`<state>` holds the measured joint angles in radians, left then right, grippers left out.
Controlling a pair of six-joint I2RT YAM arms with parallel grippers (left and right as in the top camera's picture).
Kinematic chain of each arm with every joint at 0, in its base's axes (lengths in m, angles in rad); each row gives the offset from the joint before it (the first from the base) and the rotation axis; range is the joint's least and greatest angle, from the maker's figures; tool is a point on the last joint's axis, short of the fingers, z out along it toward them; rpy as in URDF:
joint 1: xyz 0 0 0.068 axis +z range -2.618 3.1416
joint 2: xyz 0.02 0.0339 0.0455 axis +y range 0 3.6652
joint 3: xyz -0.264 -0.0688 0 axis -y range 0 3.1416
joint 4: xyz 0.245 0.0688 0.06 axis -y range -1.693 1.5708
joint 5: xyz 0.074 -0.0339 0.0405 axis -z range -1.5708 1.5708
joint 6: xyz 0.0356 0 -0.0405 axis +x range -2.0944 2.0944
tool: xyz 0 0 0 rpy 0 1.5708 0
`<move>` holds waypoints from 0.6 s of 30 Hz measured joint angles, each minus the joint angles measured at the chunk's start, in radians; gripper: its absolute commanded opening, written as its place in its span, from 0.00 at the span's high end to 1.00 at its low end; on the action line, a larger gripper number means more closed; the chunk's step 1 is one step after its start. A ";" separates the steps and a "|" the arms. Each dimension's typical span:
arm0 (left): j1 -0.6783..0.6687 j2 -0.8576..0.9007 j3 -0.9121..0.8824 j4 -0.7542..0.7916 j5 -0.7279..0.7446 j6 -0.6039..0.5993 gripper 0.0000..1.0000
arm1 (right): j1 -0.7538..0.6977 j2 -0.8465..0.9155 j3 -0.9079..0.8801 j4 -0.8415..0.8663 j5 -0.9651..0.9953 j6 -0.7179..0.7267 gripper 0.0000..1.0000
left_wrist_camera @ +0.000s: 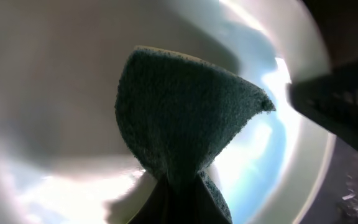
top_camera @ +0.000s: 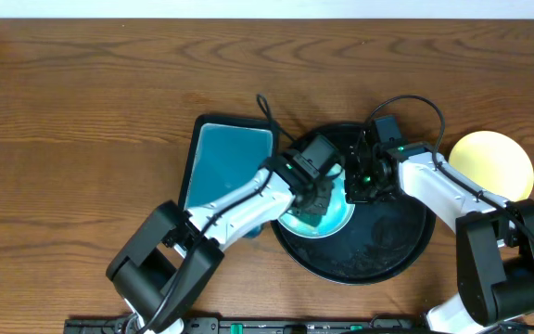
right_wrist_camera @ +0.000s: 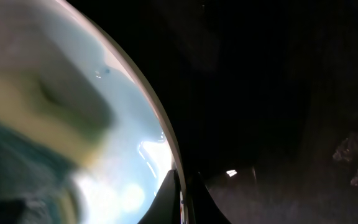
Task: Clean dirty plates on tray and stack at the side
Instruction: 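Scrub the mint plate with the sponge while the right gripper holds it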
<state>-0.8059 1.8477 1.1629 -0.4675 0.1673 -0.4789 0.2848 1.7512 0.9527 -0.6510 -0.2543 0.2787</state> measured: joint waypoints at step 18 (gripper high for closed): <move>0.060 0.045 -0.006 0.147 0.015 -0.019 0.93 | 0.000 0.000 0.000 -0.003 0.000 0.000 0.99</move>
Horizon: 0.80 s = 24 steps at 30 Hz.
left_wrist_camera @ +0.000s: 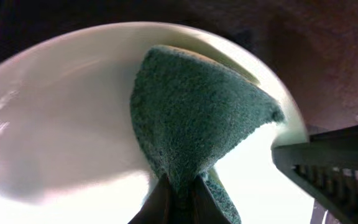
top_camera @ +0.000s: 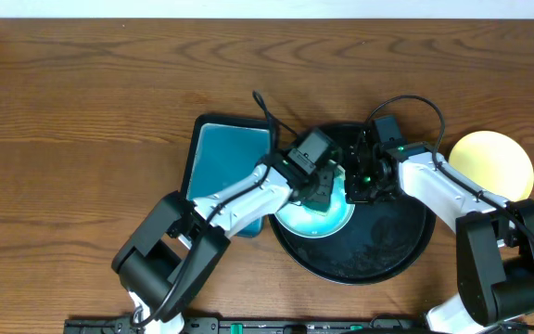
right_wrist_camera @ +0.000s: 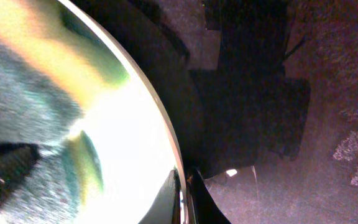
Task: Clean dirty plates on tray and stack at the side
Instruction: 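Scrub the mint plate with the sponge while the right gripper holds it, then move the sponge back over the water tray with the left gripper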
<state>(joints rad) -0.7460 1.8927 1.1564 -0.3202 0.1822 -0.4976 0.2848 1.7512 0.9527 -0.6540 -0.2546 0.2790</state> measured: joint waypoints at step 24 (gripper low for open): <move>0.114 -0.326 -0.003 -0.331 -0.143 0.037 0.92 | 0.000 0.000 -0.007 0.040 -0.005 0.002 0.99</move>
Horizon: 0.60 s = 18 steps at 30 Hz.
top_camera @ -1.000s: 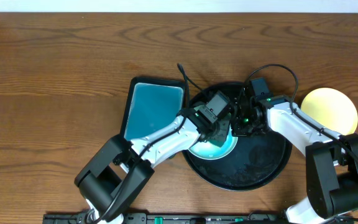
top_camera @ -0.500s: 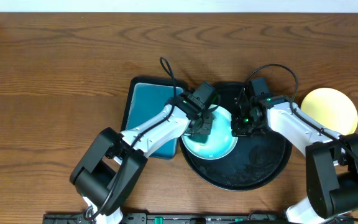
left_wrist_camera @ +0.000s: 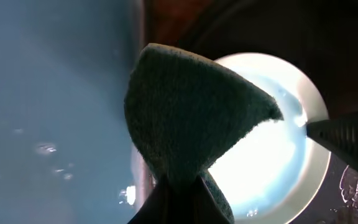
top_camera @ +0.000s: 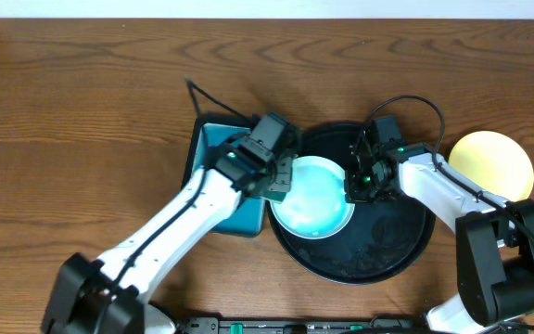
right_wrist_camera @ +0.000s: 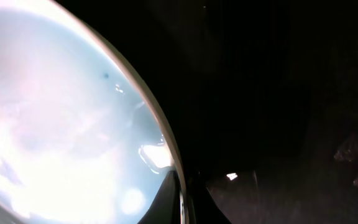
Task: Clean dirty plates on tray and stack at the side
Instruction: 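Move the sponge back over the water tray with the left gripper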
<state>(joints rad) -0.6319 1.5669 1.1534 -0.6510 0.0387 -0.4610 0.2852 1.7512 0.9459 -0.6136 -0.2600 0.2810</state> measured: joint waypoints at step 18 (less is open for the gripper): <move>0.317 -0.056 -0.003 -0.164 -0.019 0.080 0.93 | -0.068 0.000 -0.008 0.101 -0.156 -0.006 0.99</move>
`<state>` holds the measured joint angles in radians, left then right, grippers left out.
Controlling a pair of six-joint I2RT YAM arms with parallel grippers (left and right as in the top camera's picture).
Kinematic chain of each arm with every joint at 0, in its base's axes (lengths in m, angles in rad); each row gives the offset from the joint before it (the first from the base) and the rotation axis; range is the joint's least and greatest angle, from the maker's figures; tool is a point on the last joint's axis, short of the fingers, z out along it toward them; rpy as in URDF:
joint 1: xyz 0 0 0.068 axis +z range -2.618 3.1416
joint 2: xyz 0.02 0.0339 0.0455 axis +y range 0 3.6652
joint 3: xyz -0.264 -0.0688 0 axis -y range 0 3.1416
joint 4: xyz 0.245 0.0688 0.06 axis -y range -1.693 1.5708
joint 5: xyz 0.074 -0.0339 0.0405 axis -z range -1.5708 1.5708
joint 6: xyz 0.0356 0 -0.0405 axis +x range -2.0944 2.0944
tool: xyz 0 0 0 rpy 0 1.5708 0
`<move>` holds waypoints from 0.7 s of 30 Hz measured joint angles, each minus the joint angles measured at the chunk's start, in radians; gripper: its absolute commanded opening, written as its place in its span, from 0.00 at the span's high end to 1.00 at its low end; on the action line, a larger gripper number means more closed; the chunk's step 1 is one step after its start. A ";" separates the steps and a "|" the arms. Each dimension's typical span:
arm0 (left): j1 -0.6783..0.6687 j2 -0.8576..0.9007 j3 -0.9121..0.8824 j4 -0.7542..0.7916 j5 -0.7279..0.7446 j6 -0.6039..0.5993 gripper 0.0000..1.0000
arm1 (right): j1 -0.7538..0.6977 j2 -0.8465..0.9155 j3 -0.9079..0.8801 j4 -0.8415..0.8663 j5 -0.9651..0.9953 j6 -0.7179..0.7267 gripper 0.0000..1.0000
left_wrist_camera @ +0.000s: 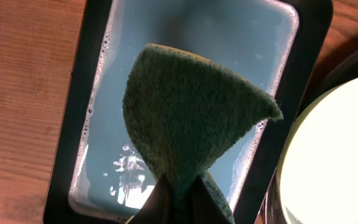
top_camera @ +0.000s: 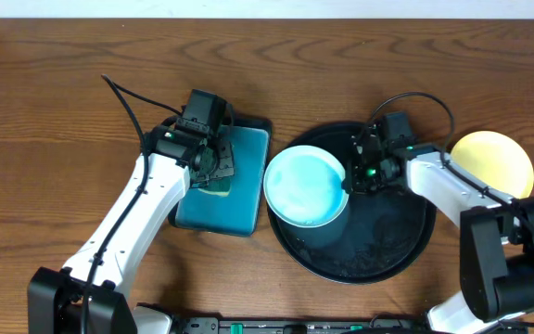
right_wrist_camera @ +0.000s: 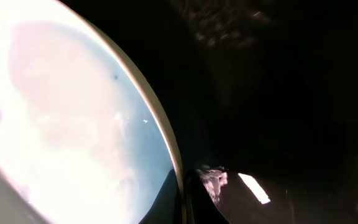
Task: Clean dirty plates on tray and stack at the side
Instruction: 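Move the sponge back over the water tray with the left gripper, then lift the mint plate with the right gripper and tilt it up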
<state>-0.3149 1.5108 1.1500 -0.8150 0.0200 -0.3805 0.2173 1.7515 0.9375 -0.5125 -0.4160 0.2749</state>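
A light blue plate [top_camera: 306,186] sits over the left part of the round black tray [top_camera: 387,250], its left rim past the tray's edge. My right gripper [top_camera: 350,176] is shut on the plate's right rim [right_wrist_camera: 166,137]. My left gripper [top_camera: 213,165] is shut on a dark green sponge [left_wrist_camera: 191,124] and hangs over the rectangular black basin [top_camera: 222,215] of blue soapy water [left_wrist_camera: 129,143]. The plate's rim [left_wrist_camera: 328,162] shows at the right of the left wrist view. A yellow plate [top_camera: 491,162] lies on the table at the far right.
The basin stands just left of the round tray, nearly touching it. Cables run from both wrists across the table. Bits of debris [top_camera: 378,243] lie on the tray's bare right half. Wooden tabletop [top_camera: 63,111] stretches left and behind.
My left gripper has moved left with the sponge, from the basin's right edge beside the plate to over the basin's middle. The blue plate has shifted slightly left and up in my right gripper.
My left gripper held the sponge pressed on the blue plate while my right gripper held the plate's rim. The sponge was still on the plate a moment later. Then it was off the plate at the basin's edge, and now it hangs over the soapy water.
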 measured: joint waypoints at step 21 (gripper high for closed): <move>0.000 0.133 -0.099 0.100 0.009 0.014 0.93 | -0.005 -0.391 0.000 -0.123 0.504 -0.087 0.99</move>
<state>-0.3149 1.6436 1.0508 -0.7155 0.0288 -0.3660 0.2119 1.3609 0.9375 -0.6357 0.0883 0.1875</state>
